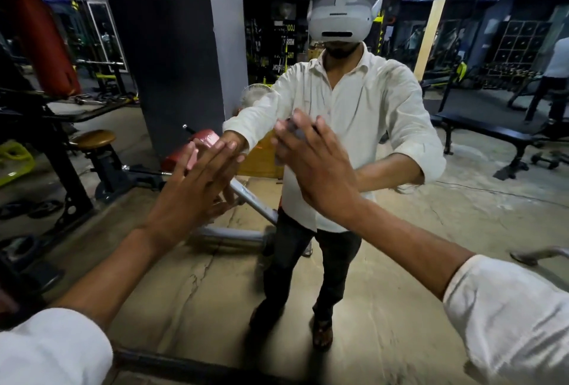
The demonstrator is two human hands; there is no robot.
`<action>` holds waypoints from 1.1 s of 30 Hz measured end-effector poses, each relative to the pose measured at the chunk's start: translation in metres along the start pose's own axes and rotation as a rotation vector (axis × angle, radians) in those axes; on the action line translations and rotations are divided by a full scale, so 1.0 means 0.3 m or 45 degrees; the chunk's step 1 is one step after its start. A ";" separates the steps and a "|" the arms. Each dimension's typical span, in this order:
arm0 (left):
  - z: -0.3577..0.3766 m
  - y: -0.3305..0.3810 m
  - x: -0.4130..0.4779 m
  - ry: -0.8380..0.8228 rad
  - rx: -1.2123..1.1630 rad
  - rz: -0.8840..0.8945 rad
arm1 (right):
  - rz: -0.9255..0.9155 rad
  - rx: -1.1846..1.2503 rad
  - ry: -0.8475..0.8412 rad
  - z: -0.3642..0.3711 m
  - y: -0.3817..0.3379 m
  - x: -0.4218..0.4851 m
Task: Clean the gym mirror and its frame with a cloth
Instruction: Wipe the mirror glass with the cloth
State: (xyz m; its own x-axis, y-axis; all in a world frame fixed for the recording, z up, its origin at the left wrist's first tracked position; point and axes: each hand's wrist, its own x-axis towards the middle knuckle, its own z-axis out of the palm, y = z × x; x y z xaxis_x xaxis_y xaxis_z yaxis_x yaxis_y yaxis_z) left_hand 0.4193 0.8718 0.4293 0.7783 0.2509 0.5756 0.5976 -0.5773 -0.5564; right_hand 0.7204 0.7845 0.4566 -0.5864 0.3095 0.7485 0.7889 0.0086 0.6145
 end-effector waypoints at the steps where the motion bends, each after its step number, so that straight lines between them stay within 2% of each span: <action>1: 0.007 -0.013 -0.002 0.002 0.032 0.031 | -0.092 0.030 -0.069 0.030 -0.051 -0.030; 4: 0.038 -0.064 -0.009 0.117 0.034 0.062 | -0.362 0.695 -0.318 0.070 -0.187 -0.097; 5: 0.037 -0.092 -0.010 0.151 -0.002 0.040 | -0.419 0.697 -0.335 0.067 -0.216 -0.112; 7: 0.044 -0.157 -0.018 0.173 -0.012 0.032 | -0.435 0.352 -0.365 0.059 -0.238 -0.100; 8: 0.051 -0.191 -0.021 0.171 0.005 0.062 | -0.287 0.303 -0.364 0.063 -0.229 -0.075; 9: 0.056 -0.221 -0.022 0.168 0.021 0.098 | -0.234 0.210 -0.281 0.060 -0.199 -0.028; 11: 0.071 -0.255 -0.019 0.199 0.024 0.137 | -0.230 0.091 -0.175 0.056 -0.119 0.091; 14: 0.102 -0.268 -0.012 0.264 0.027 0.157 | -0.077 0.108 -0.186 0.051 -0.087 0.177; 15: 0.109 -0.271 -0.011 0.273 0.023 0.168 | -0.092 0.118 -0.216 0.056 -0.124 0.175; 17: 0.112 -0.281 -0.013 0.291 0.019 0.197 | -0.269 0.087 -0.347 0.089 -0.175 0.169; 19: 0.113 -0.308 -0.021 0.304 0.010 0.215 | -0.407 0.062 -0.378 0.095 -0.168 0.211; 23: 0.106 -0.400 -0.050 0.328 -0.103 0.021 | -0.068 -0.031 -0.210 0.001 -0.110 0.383; 27: 0.140 -0.462 -0.106 0.267 -0.085 -0.034 | 0.194 0.084 -0.147 0.015 -0.164 0.451; 30: 0.172 -0.441 -0.154 0.226 -0.066 -0.036 | 0.044 0.132 -0.252 0.134 -0.308 0.377; 33: 0.201 -0.377 -0.219 0.180 -0.076 -0.067 | 0.126 0.425 -0.333 0.183 -0.555 0.187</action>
State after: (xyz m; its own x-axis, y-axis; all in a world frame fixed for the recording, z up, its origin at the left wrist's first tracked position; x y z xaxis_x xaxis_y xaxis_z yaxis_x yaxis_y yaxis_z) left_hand 0.3122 0.9674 0.4183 0.7089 0.1728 0.6838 0.6211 -0.6124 -0.4891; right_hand 0.5663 0.8527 0.3825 -0.4729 0.5542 0.6850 0.8802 0.2609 0.3965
